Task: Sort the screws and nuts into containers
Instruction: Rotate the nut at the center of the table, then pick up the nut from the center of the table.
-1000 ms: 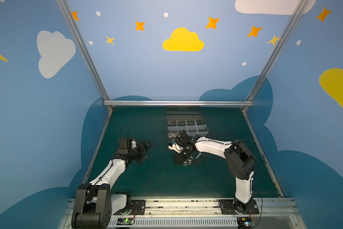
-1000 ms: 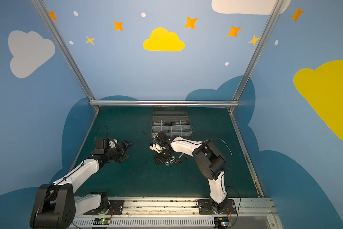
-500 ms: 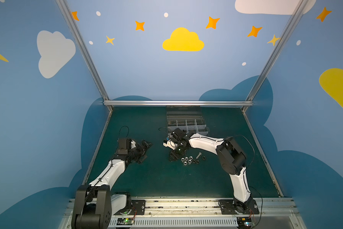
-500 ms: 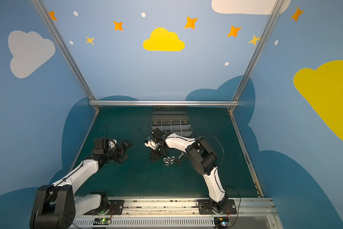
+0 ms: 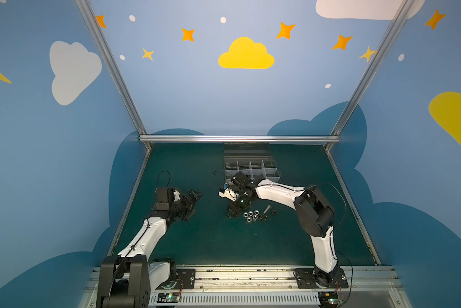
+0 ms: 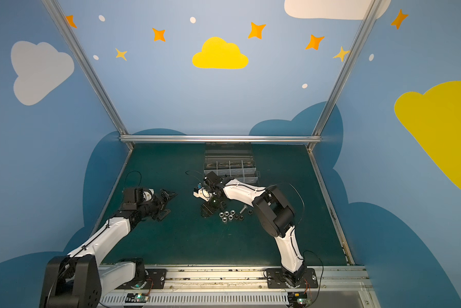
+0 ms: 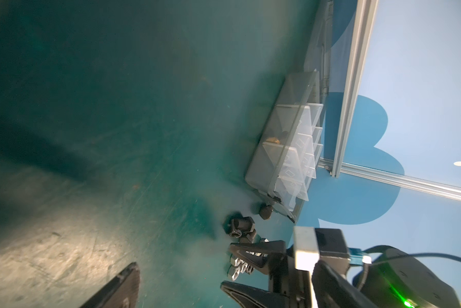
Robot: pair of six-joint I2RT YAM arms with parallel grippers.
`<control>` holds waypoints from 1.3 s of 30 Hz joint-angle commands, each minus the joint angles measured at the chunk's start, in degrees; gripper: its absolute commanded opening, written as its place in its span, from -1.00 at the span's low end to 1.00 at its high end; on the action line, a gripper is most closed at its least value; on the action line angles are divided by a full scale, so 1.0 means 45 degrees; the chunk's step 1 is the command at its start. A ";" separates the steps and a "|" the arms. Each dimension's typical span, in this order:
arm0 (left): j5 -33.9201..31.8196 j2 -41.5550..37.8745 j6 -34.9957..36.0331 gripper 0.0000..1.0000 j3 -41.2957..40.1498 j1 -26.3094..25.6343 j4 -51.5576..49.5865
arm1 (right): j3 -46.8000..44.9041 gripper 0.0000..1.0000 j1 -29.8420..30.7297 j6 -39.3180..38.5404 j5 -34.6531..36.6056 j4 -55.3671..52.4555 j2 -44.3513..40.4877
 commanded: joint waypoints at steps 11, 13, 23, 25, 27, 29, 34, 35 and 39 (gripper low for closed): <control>0.0014 -0.0028 0.0082 0.99 -0.0062 0.0045 -0.0101 | -0.0120 0.00 -0.0565 -0.0745 0.1103 -0.0359 -0.0248; -0.0002 -0.0023 0.0084 0.99 -0.0071 0.0064 -0.0101 | -0.0112 0.00 -0.0648 -0.0790 0.1259 -0.0361 -0.0187; 0.0000 0.0111 0.0084 0.99 -0.0003 0.0069 -0.0044 | 0.0175 0.00 -0.0769 -0.0733 0.0786 -0.0262 0.0372; 0.0001 0.0113 0.0084 0.99 -0.0021 0.0069 -0.0042 | 0.0243 0.00 -0.0734 -0.0700 0.0693 -0.0262 0.0481; -0.0003 0.0112 0.0103 0.99 -0.0017 0.0066 -0.0042 | 0.0356 0.00 -0.0634 -0.0665 0.0657 -0.0271 0.0608; 0.0006 0.0120 0.0103 0.99 -0.0019 0.0054 -0.0022 | 0.0447 0.00 -0.0554 -0.0652 0.0644 -0.0286 0.0738; -0.0004 0.0128 0.0123 0.99 -0.0066 0.0072 -0.0003 | 0.0712 0.00 -0.0310 -0.0621 0.0640 -0.0440 0.1085; 0.0004 0.0121 0.0123 0.99 -0.0081 0.0055 0.0014 | 0.0746 0.00 -0.0264 -0.0608 0.0628 -0.0437 0.1126; -0.0003 0.0137 0.0123 0.99 -0.0140 0.0062 0.0053 | 0.0864 0.00 -0.0091 -0.0571 0.0695 -0.0534 0.1200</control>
